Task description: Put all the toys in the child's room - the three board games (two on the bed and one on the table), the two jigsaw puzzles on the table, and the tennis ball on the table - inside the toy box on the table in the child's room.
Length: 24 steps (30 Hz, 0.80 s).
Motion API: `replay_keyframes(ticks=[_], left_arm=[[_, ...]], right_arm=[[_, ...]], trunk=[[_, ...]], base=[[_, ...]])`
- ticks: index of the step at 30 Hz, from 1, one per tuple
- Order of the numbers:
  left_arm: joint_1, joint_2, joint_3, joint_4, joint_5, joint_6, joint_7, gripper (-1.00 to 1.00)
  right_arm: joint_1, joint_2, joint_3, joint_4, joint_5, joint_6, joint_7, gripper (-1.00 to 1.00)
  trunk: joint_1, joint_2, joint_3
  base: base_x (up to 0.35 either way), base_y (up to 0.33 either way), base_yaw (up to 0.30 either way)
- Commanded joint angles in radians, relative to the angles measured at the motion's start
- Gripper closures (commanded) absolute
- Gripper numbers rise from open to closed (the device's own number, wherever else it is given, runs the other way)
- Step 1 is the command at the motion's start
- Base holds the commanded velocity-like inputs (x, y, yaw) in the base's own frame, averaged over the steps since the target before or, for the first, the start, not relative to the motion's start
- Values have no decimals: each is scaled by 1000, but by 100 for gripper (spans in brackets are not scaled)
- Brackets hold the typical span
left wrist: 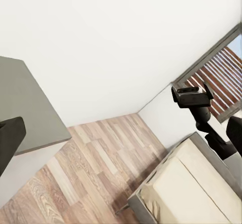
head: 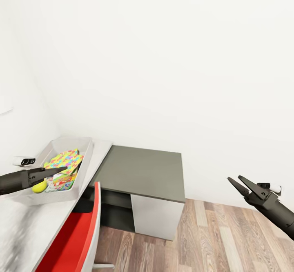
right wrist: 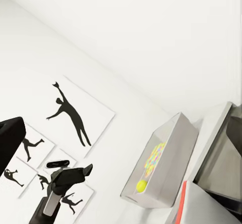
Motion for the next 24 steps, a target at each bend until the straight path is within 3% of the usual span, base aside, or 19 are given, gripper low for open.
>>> replay_keyframes(ticks=[1,8,24], left_arm=[[0,0,0,0,-1,11,-4,-100],[0,0,0,0,1,11,-4,-100],[0,-1,0,0,0,11,-4,-100]], right_arm=[[-1,0,0,0,-4,6,0,-100],[-1,0,0,0,-4,5,0,-100],[-1,0,0,2,-3,0,0,-100]], trunk=[[1,-2,-1],[1,-2,9],[1,-2,31]], base=[[0,-15,-179],[-31,-121,-179],[-108,-271,-179]])
